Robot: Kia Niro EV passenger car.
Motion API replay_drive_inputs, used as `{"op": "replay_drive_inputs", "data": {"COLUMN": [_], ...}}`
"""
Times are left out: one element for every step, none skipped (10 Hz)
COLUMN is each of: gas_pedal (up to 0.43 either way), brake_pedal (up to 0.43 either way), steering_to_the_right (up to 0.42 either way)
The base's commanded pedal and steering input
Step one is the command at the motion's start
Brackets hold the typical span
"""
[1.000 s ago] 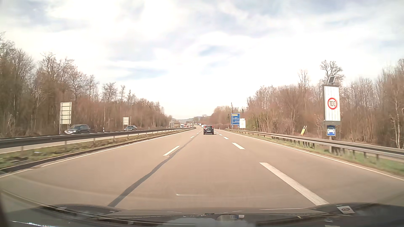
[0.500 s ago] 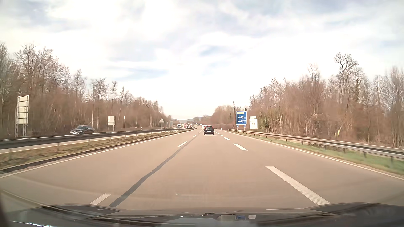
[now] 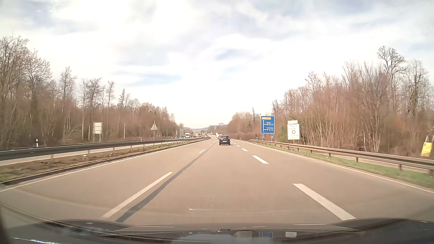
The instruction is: Follow the waypoints while adhering to traffic rules and regulations
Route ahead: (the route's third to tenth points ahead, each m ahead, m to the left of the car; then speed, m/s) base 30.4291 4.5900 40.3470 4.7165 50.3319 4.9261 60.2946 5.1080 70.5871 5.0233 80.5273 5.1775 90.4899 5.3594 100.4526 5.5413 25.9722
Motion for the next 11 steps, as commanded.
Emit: {"op": "replay_drive_inputs", "data": {"gas_pedal": [0.209, 0.197, 0.197, 0.197, 0.197, 0.189, 0.189, 0.177, 0.177, 0.177, 0.177], "brake_pedal": [0.000, 0.000, 0.000, 0.000, 0.000, 0.000, 0.000, 0.000, 0.000, 0.000, 0.000], "steering_to_the_right": [0.001, 0.001, 0.001, 0.001, 0.001, 0.001, 0.001, 0.001, 0.001, 0.001, 0.000]}}
